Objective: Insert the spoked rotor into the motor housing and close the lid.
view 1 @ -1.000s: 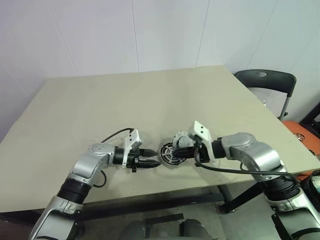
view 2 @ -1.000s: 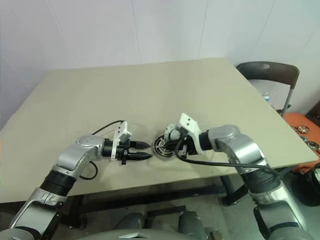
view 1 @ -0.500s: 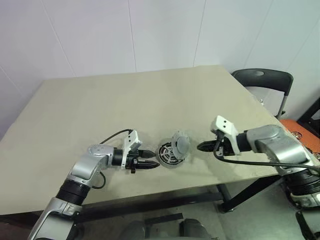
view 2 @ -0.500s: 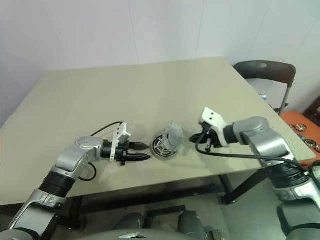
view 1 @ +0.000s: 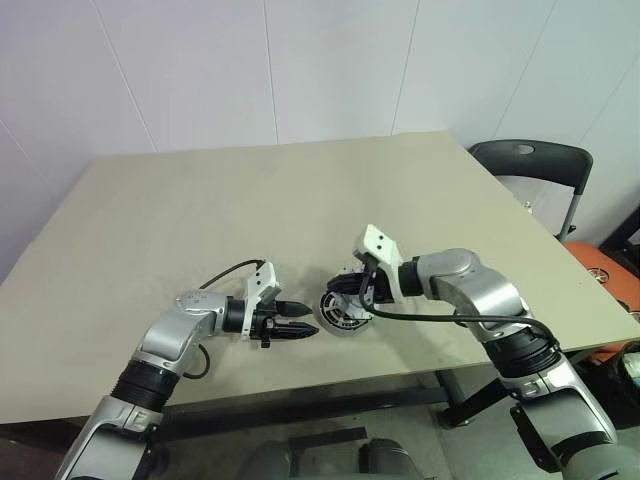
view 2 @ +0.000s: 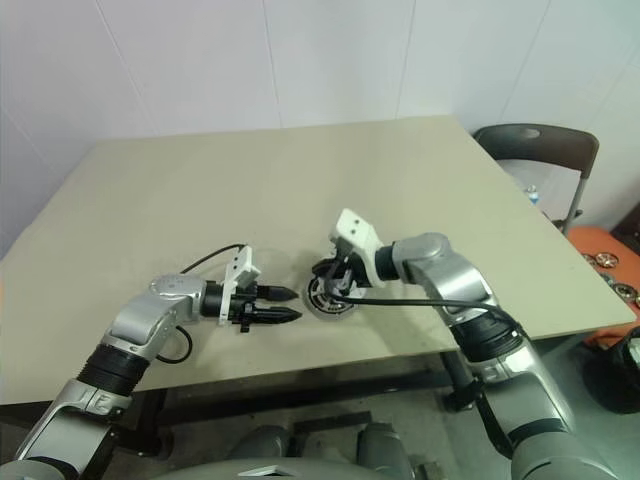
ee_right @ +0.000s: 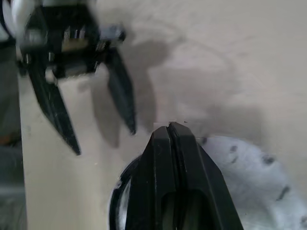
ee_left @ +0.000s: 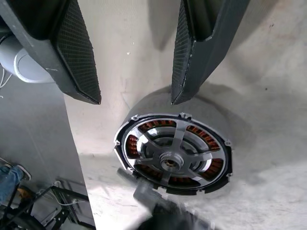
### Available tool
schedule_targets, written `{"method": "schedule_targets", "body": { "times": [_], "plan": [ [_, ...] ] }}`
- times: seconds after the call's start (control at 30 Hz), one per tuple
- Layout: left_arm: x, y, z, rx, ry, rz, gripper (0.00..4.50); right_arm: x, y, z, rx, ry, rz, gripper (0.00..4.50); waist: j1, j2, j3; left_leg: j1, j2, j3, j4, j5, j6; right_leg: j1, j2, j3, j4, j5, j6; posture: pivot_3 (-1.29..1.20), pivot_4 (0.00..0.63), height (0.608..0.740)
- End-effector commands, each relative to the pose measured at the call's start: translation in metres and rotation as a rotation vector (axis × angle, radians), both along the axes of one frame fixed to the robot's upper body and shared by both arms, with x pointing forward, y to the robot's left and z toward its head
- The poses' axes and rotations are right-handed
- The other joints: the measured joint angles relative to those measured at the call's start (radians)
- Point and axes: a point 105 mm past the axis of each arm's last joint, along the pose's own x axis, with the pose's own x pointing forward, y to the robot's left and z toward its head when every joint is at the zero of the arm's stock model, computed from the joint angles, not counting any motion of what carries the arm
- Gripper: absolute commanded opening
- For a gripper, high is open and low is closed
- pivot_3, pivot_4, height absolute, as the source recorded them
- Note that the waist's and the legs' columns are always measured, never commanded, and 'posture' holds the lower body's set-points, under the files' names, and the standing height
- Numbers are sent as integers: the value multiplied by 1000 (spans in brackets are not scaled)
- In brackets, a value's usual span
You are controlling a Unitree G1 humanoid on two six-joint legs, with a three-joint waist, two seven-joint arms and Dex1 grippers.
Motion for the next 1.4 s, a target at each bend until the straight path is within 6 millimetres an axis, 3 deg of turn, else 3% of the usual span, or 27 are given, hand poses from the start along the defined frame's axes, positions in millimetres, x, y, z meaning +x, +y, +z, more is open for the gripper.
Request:
{"method": "schedule_targets", "body": {
  "times": [0.03,0.13,0.33,0.6,0.73,0.9,1.03,1.23,1.33,1.4],
  "plan": [
    [1,4,11,-8,-49,6,2463,1,-9,-3,-38,-19,-19,30,-1,0,0,0,0,0,0,0,0,0,0,0,0,0,0,0,0,740],
    [1,5,9,-6,-48,8,2463,2,-17,0,-26,-28,-48,30,-1,0,0,0,0,0,0,0,0,0,0,0,1,0,0,0,0,740],
    [3,1,9,-7,-48,0,2463,19,-20,42,202,-72,-168,30,-4,0,0,1,1,0,0,0,0,0,1,0,2,-1,-2,0,0,740],
    [3,-1,9,-7,-50,-8,2463,39,-46,8,-11,-112,-322,30,-3,0,0,1,1,0,0,0,0,0,1,0,1,0,-3,0,0,740],
    [3,1,8,-2,-50,-4,2463,33,-34,-8,-46,-85,-293,30,-7,0,0,1,1,1,0,0,0,0,1,0,1,-1,-3,0,0,740],
    [3,8,8,-1,-48,16,2463,8,-7,-32,-67,-12,-191,30,-15,0,-1,2,1,0,0,0,0,0,1,0,2,0,-2,0,0,740],
    [5,16,8,11,-50,46,2463,-8,4,-38,-52,41,-134,30,-25,-1,-1,5,2,0,0,0,0,3,1,0,2,-2,0,0,0,740],
    [7,19,8,15,-52,57,2463,1,-5,-33,-33,30,-218,30,-24,-1,-1,11,3,0,0,0,0,9,1,0,2,-3,1,0,0,740],
    [7,19,8,14,-53,59,2463,4,-11,-29,-24,29,-261,611,-24,-1,-1,13,3,0,0,0,0,11,1,0,2,-4,1,0,0,740],
    [8,18,9,12,-54,60,2463,4,-16,-29,-34,20,-289,1232,-23,-1,-1,13,4,0,0,0,0,11,1,0,2,-4,1,0,0,740]
  ]
}}
